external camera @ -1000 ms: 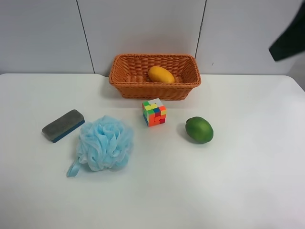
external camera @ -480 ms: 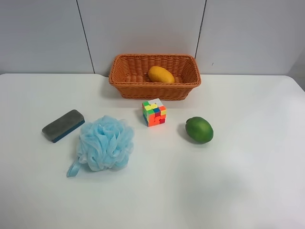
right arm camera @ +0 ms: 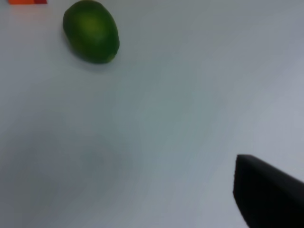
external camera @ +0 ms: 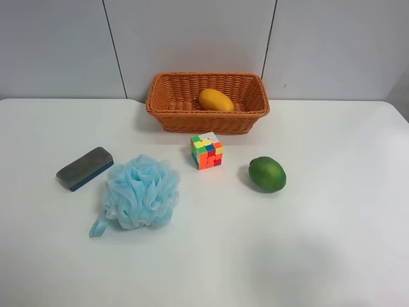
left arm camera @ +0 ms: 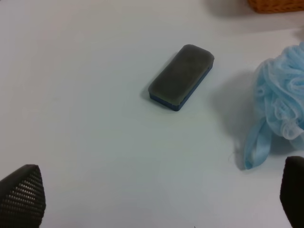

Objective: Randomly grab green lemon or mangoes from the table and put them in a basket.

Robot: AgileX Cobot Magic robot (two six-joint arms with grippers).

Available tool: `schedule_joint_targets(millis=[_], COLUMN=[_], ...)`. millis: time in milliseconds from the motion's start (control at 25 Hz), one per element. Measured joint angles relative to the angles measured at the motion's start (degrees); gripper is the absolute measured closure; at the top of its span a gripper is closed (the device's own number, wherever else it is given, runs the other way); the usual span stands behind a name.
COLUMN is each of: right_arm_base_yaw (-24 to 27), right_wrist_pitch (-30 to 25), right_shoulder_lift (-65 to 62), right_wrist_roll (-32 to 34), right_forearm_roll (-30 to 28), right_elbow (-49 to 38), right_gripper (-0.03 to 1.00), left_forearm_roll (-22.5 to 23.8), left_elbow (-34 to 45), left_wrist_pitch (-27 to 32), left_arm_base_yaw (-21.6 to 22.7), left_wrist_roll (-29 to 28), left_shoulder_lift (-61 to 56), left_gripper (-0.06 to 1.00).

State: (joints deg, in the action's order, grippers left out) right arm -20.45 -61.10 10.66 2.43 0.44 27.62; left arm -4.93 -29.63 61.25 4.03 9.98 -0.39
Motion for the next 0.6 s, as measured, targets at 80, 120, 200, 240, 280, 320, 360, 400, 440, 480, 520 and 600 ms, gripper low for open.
schedule_joint_targets(millis=[80,120,200,240,280,320,360,400,440,480,520,600], right_arm_base_yaw=[0.0,0.0,0.0,0.0,0.3,1.0,2.2,4.0,5.8,8.2,10.8,15.3], right_wrist_pitch=[0.1,0.1,0.1,0.1,0.1,0.1,0.1,0.1,0.2,0.2,0.2,0.2], right_shoulder_lift=[0.0,0.0,0.0,0.0,-0.1,-0.2,-0.7,-1.5,-2.4,-3.9,-5.6,-8.8], right_wrist_roll=[0.0,0.0,0.0,0.0,0.0,0.0,0.0,0.0,0.0,0.0,0.0,0.0], right_forearm_roll=[0.0,0.0,0.0,0.0,0.0,0.0,0.0,0.0,0.0,0.0,0.0,0.0], right_elbow=[-0.1,-0.1,-0.1,-0.1,-0.1,-0.1,-0.1,-0.1,-0.1,-0.1,-0.1,-0.1], right_gripper=[-0.02,-0.02,-0.02,-0.02,-0.02,-0.02,-0.02,-0.02,-0.02,-0.02,-0.02,-0.02], left_forearm_roll=[0.0,0.0,0.0,0.0,0.0,0.0,0.0,0.0,0.0,0.0,0.0,0.0], left_elbow=[0.0,0.0,0.0,0.0,0.0,0.0,0.0,0.0,0.0,0.0,0.0,0.0], left_wrist_pitch=[0.0,0.0,0.0,0.0,0.0,0.0,0.0,0.0,0.0,0.0,0.0,0.0], left_arm_base_yaw=[0.0,0.0,0.0,0.0,0.0,0.0,0.0,0.0,0.0,0.0,0.0,0.0], left_wrist_roll=[0.0,0.0,0.0,0.0,0.0,0.0,0.0,0.0,0.0,0.0,0.0,0.0], left_shoulder_lift=[0.0,0.0,0.0,0.0,0.0,0.0,0.0,0.0,0.0,0.0,0.0,0.0], left_gripper=[-0.05,-0.05,-0.05,-0.05,-0.05,-0.05,-0.05,-0.05,-0.05,-0.05,-0.05,-0.05])
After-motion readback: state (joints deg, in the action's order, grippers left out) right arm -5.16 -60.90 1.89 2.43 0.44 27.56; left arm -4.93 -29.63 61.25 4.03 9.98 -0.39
